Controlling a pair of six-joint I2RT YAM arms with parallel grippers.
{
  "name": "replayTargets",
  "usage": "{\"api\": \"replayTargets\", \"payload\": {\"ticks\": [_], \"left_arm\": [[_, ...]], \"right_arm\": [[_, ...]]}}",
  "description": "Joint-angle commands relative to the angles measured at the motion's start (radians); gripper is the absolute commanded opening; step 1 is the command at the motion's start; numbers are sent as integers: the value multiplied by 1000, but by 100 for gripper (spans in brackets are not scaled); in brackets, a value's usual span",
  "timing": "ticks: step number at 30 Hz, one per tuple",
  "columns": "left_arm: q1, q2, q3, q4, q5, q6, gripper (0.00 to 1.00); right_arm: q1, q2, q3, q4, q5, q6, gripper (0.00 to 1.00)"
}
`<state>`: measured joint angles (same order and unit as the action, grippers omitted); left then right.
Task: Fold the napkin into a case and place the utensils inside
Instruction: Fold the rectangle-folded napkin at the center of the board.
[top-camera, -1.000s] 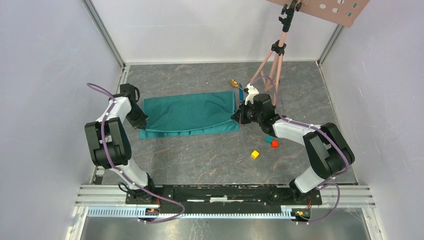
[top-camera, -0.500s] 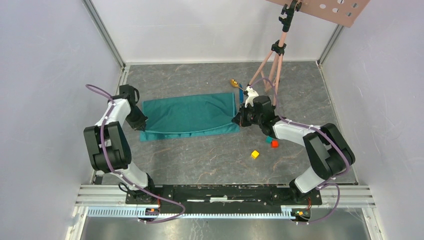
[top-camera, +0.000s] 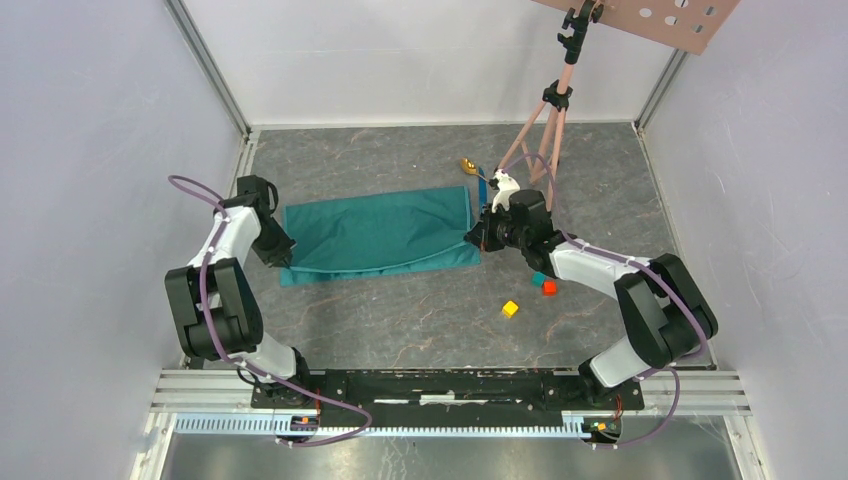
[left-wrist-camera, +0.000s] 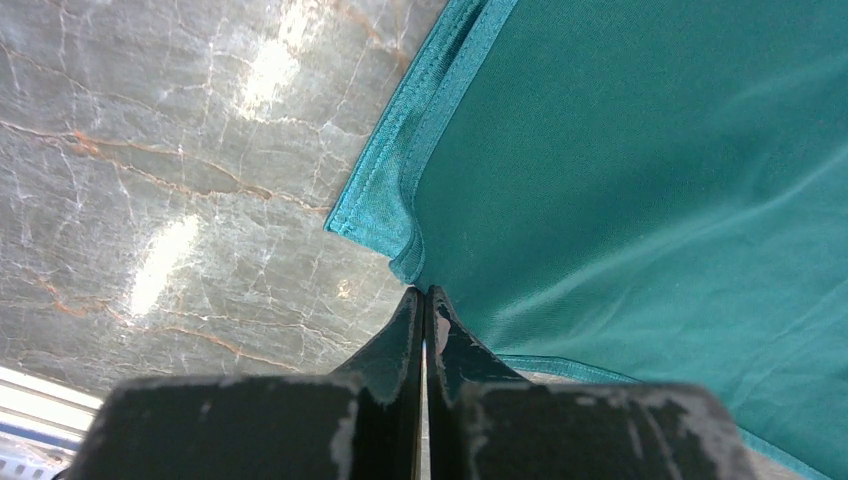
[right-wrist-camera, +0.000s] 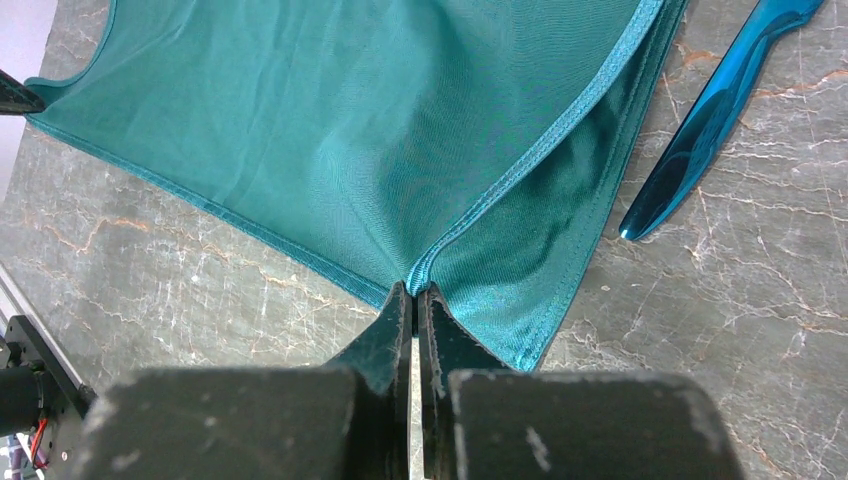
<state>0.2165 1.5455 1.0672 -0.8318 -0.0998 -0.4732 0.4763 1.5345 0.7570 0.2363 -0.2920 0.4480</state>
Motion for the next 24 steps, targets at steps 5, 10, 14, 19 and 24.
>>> {"api": "replayTargets", "payload": {"ticks": [5, 10, 14, 19, 24], "left_arm": [[3, 17, -33, 24, -9, -8, 2], [3, 44, -35, 30, -26, -5, 2], [3, 62, -50, 36, -37, -5, 2], [3, 93, -31, 37, -44, -4, 2], [2, 100, -18, 37, -60, -2, 2]], "right_arm": [[2, -8, -23, 27, -7, -4, 0], [3, 11, -33, 37, -7, -5, 0], [3, 31, -39, 45, -9, -5, 0], [4, 57, -39, 56, -12, -5, 1], [3, 60, -47, 61, -8, -8, 2]]}}
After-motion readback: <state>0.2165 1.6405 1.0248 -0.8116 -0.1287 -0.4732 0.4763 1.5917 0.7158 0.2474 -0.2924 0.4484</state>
